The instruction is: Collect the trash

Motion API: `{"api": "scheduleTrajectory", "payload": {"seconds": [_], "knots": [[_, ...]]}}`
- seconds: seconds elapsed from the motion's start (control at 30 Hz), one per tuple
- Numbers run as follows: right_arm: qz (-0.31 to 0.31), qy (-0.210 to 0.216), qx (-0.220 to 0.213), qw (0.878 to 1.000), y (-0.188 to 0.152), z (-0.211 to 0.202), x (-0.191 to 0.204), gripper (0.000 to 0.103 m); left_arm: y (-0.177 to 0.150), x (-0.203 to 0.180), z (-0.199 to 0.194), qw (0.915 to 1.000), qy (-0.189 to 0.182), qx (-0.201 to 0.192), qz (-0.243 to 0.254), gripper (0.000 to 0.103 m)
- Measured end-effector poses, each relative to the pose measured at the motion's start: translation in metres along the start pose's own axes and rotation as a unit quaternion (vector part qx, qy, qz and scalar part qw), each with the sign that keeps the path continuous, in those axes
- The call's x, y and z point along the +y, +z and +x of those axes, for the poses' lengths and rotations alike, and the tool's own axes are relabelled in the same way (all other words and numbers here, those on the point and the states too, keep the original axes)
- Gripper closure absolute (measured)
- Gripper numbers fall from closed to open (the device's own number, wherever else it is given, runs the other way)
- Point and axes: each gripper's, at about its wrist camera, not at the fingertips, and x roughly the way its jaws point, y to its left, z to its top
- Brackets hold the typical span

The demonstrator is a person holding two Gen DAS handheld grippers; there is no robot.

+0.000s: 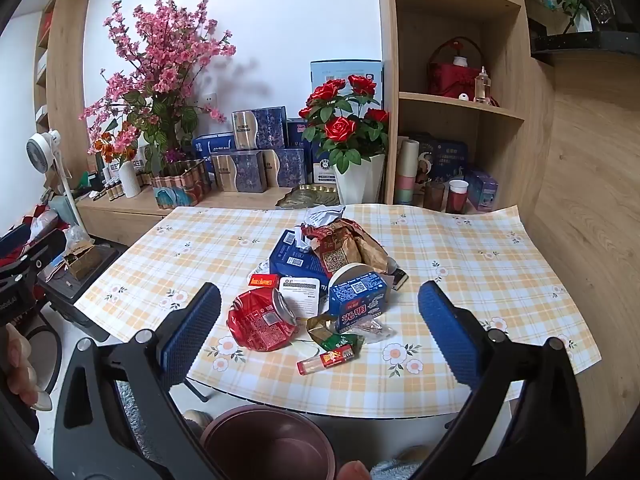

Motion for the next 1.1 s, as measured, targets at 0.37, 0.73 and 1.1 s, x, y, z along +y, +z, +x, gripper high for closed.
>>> {"api": "scheduleTrajectory", "payload": {"seconds": [0.37,0.73,1.1], "knots": [[0.001,0.0,0.002,1.0,-0.0001,0.0,-0.0006,0.006,-0.0001,-0.0001,-0.0002,1.0,0.003,-0.003,0.004,0.005],[0.001,0.0,0.002,1.0,0.0002,-0.0004,-0.0014,0.006,-0.0001,-0.0001,0.0002,1.0,0.002,-0.002,0.005,0.005],[0.001,0.0,0.001,1.0,0.0008,-0.0012,-0.0019,0.006,0.0048,-0.0041,-0.0009,1.0,0.002,-0.004,0.008,0.005]]}}
